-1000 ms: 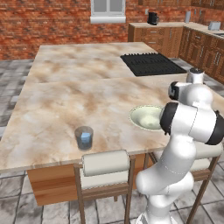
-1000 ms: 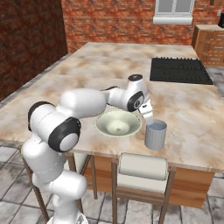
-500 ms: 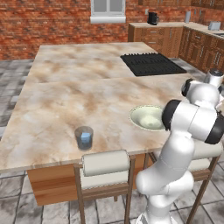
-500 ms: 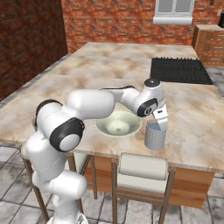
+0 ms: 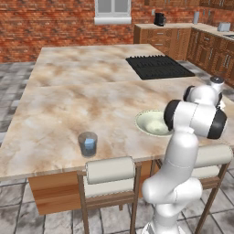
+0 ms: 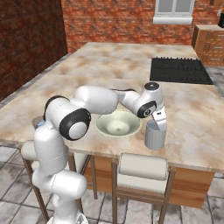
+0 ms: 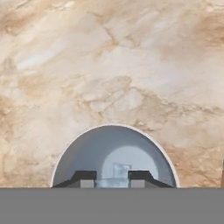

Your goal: There are four ice cubes in the ice bowl. Place two ice cubes in each glass of water.

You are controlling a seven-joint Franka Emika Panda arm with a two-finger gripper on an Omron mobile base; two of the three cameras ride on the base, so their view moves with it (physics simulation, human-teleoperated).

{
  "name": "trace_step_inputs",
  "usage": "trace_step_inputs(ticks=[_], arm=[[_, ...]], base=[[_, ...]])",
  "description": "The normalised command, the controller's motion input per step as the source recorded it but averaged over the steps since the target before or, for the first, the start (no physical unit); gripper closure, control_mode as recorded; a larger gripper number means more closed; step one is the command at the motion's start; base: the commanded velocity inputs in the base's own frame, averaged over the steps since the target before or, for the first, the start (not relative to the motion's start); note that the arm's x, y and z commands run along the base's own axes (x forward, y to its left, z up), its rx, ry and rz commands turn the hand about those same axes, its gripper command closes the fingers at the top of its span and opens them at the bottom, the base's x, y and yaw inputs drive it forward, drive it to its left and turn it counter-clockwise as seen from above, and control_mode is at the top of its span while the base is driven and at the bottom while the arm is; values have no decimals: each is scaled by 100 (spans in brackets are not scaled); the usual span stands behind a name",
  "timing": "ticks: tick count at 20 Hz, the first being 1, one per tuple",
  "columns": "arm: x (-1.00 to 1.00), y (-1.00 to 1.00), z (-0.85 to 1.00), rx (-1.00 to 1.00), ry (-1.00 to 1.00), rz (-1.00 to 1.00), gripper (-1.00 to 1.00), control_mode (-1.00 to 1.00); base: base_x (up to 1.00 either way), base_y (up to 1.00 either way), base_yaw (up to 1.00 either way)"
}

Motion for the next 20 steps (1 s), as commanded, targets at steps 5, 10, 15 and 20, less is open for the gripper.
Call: trace_step_inputs(ticks=[5, 10, 15, 20], arm=[[29, -1, -11, 0, 4, 0, 100, -100], [26, -1, -25, 0, 8, 0, 100, -100], [20, -10, -30, 0, 8, 0, 100, -100], [12, -25, -11, 0, 2, 0, 100, -100]], base=[[0, 0, 0], [0, 0, 0], [0, 0, 0], [0, 0, 0]])
